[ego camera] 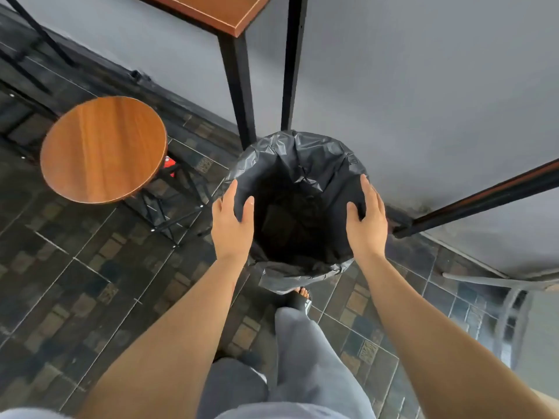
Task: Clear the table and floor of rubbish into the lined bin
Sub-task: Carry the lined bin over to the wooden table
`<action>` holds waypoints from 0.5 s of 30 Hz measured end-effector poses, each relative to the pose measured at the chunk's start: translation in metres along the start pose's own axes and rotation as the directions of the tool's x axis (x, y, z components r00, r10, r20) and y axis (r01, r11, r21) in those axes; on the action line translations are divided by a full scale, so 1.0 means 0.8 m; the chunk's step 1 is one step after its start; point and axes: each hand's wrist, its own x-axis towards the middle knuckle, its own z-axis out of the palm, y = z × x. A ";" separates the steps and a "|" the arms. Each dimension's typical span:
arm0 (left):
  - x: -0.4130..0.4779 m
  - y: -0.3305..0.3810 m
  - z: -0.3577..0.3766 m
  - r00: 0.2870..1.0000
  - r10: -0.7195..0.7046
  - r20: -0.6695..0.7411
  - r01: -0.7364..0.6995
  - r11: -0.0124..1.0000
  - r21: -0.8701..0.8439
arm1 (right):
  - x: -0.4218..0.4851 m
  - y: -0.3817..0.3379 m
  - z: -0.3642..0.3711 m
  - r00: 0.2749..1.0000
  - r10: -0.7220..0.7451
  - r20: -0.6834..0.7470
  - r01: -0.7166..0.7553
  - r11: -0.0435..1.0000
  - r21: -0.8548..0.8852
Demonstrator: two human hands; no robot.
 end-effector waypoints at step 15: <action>-0.092 -0.199 -0.329 0.948 -0.151 -0.278 0.163 0.986 0.019 | -0.276 -0.131 0.191 0.942 -0.178 0.284 0.167 0.984 0.064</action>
